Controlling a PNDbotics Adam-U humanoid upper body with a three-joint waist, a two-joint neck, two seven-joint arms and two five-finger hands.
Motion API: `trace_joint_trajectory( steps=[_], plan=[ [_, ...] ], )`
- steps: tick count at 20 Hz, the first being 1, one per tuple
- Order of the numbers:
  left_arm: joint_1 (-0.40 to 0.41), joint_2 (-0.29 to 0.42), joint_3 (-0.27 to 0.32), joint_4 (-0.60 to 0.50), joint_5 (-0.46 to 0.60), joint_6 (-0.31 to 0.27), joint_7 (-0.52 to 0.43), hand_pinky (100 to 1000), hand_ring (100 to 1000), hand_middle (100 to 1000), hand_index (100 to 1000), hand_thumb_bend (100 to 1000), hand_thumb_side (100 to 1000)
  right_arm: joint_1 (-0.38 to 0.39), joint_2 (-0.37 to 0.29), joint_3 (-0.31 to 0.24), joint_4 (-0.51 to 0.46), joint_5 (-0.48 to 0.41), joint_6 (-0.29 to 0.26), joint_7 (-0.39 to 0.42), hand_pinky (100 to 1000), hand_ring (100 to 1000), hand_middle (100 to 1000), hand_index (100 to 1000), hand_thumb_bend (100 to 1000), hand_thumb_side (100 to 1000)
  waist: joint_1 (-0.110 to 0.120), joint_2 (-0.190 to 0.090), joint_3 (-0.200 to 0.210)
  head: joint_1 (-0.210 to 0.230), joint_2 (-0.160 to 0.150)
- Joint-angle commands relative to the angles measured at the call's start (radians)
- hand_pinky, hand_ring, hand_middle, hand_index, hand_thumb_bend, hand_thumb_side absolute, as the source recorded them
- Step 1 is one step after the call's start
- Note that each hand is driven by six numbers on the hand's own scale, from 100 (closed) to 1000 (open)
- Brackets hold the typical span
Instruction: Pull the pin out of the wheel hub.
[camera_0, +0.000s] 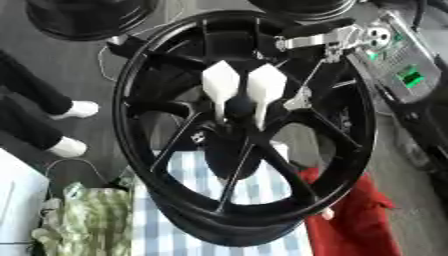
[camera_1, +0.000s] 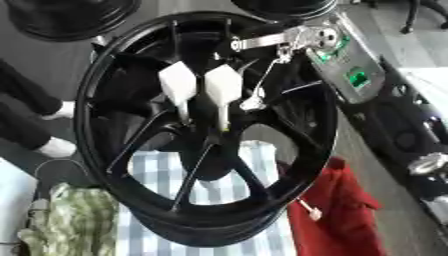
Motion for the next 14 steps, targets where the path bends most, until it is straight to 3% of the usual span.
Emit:
trace_joint_trajectory(
  steps=[1, 14],
  plan=[
    [-0.014, 0.018, 0.003, -0.012, -0.001, 0.002, -0.003, 669, 774, 707, 756, 293, 708, -0.025, -0.012, -0.005, -0.012, -0.022, 0.006, 0.0, 896, 841, 779, 798, 304, 100, 0.003, -0.012, -0.001, -0.002, -0.005],
    [-0.014, 0.019, 0.002, -0.012, -0.003, 0.004, -0.005, 671, 774, 709, 755, 290, 711, -0.018, -0.029, 0.005, -0.04, -0.052, 0.03, 0.0, 889, 825, 746, 771, 310, 100, 0.001, -0.012, 0.0, -0.002, -0.011]
  ],
)
